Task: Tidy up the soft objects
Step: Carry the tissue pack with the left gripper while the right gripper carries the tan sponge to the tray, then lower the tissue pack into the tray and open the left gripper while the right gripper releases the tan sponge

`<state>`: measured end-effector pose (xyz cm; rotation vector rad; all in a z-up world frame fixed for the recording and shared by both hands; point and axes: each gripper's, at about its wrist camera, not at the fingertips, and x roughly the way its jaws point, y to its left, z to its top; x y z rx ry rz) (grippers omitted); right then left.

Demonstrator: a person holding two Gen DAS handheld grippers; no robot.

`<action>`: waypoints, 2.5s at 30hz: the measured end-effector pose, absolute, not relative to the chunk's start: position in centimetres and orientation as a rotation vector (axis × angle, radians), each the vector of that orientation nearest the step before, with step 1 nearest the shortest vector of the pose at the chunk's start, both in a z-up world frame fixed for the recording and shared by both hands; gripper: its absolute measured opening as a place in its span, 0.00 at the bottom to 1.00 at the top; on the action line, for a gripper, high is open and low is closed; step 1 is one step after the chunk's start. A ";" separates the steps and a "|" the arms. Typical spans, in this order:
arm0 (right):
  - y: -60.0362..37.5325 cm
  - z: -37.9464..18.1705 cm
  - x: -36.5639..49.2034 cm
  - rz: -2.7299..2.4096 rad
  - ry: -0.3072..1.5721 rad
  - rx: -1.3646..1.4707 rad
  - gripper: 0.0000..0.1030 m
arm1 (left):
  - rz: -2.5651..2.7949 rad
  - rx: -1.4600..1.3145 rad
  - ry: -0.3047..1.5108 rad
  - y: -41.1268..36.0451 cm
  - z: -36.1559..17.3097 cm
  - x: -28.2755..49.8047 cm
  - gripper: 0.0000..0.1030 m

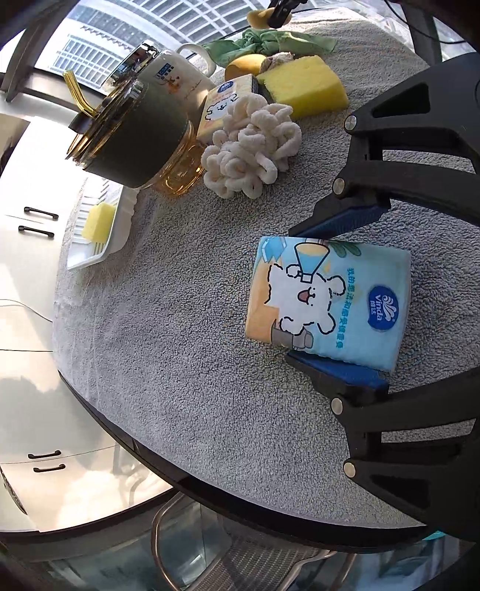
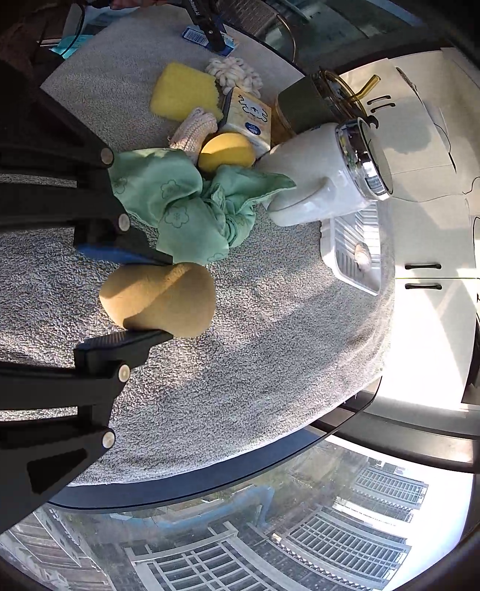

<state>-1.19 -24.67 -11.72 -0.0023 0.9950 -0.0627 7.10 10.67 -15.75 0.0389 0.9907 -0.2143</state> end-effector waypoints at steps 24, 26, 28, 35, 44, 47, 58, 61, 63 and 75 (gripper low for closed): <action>-26.8 -12.2 2.8 -0.080 1.005 0.007 0.34 | -0.157 0.048 0.883 12.1 -12.9 11.7 0.49; -27.6 -12.3 4.0 -0.090 1.010 0.015 0.34 | -0.150 0.048 0.872 12.5 -12.7 12.9 0.49; -28.5 -12.3 5.4 -0.093 1.015 0.028 0.34 | -0.142 0.062 0.859 12.7 -12.5 14.5 0.49; -31.3 -12.7 11.3 -0.105 1.030 0.059 0.34 | -0.122 0.093 0.813 12.8 -11.8 19.9 0.49; -32.3 -12.9 18.1 -0.086 1.034 0.055 0.34 | -0.215 0.094 0.808 9.3 -11.3 26.9 0.49; -31.8 -12.1 20.2 -0.061 1.023 0.068 0.34 | -0.249 0.121 0.801 7.3 -10.9 28.9 0.49; -25.1 -10.0 26.9 0.141 1.002 0.011 0.34 | -0.486 0.111 0.855 -1.5 -10.3 34.4 0.49; -23.1 -11.0 28.1 0.184 1.038 0.002 0.34 | -0.537 0.117 0.874 -3.9 -10.9 35.0 0.49; -22.1 -11.8 28.5 0.202 1.061 -0.014 0.34 | -0.564 0.110 0.880 -5.0 -11.2 35.2 0.49; -22.4 -14.2 30.1 0.252 1.149 0.062 0.34 | -0.666 0.191 1.000 -10.0 -14.2 36.7 0.49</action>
